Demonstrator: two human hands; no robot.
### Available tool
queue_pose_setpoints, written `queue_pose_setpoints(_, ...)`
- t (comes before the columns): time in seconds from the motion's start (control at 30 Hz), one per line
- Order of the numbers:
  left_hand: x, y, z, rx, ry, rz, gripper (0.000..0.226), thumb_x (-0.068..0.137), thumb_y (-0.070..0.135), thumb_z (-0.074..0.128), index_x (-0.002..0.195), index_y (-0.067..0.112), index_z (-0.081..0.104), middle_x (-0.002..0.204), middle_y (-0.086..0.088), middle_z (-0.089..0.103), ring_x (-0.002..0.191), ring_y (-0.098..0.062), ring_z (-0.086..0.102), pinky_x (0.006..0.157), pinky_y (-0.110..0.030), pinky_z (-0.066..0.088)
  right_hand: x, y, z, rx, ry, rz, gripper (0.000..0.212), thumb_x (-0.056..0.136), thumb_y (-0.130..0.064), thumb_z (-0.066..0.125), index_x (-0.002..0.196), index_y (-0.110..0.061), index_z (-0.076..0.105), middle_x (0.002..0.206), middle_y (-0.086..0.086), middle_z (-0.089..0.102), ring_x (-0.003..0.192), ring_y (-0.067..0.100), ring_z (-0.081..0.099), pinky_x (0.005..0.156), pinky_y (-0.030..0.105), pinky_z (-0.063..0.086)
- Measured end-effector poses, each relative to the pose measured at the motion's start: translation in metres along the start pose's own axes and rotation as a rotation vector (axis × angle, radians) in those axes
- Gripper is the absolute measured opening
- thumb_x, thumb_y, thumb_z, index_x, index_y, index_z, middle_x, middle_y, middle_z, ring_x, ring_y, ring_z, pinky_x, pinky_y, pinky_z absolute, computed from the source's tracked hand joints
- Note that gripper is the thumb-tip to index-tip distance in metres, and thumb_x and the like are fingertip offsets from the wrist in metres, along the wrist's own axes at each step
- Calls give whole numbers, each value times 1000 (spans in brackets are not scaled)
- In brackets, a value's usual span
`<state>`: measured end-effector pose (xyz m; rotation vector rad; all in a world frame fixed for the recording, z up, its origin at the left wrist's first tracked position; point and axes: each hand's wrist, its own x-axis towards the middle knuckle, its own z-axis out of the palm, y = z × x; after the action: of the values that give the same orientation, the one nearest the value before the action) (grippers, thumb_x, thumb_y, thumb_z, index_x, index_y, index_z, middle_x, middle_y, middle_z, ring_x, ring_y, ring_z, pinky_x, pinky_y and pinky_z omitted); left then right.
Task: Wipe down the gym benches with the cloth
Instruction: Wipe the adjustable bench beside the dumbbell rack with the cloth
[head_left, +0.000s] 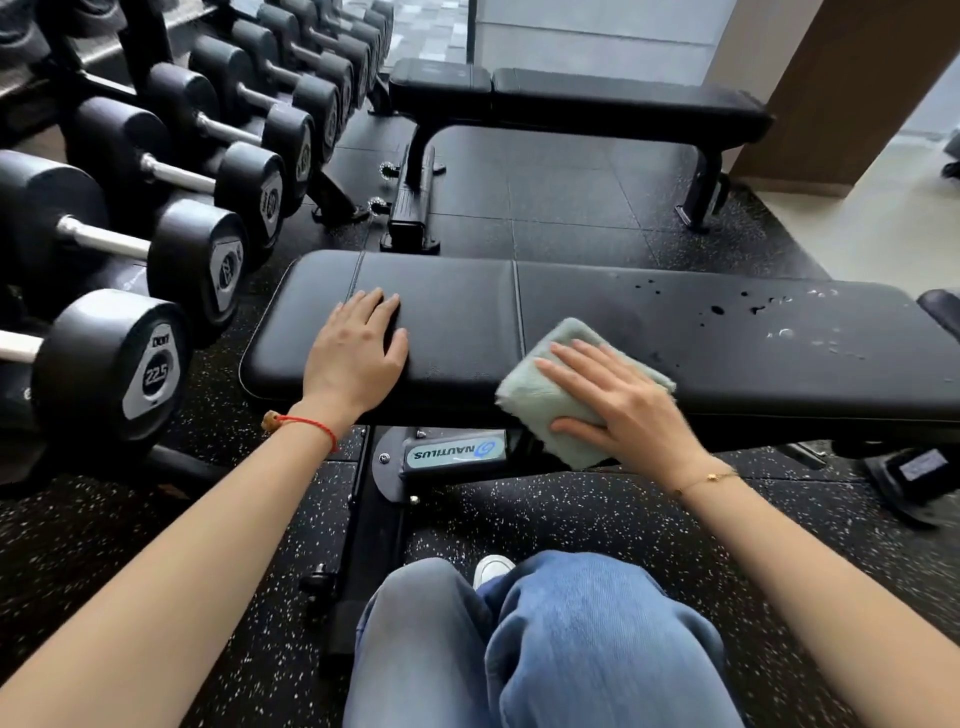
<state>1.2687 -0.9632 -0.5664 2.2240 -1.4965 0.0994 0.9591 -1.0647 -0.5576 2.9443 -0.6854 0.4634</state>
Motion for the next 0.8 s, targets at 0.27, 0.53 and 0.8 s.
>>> queue_pose_setpoints(0.27, 0, 1, 3, 12, 13, -5, 51, 98, 31, 43, 146, 14, 42, 155, -9, 36, 146, -24, 27, 123, -36, 12, 49, -59, 18, 2, 40, -34, 62, 96, -59, 44, 148, -26, 40, 155, 0, 37, 146, 22, 30, 121, 41, 24)
queue_pose_setpoints(0.53, 1, -2, 3, -5, 32, -10, 50, 96, 34, 46, 144, 18, 45, 153, -5, 39, 145, -22, 30, 122, -37, 16, -22, 28, -9, -10, 38, 110, 62, 94, -54, 50, 147, -25, 40, 154, -1, 39, 145, 17, 31, 115, 46, 33)
queue_pose_setpoints(0.8, 0, -6, 4, -6, 37, -16, 50, 96, 38, 46, 143, 23, 46, 153, 0, 40, 145, -19, 30, 121, -35, 18, 29, -24, 7, 61, -27, 17, 59, 97, -55, 45, 148, -25, 40, 155, -3, 35, 146, 17, 28, 122, 37, 20)
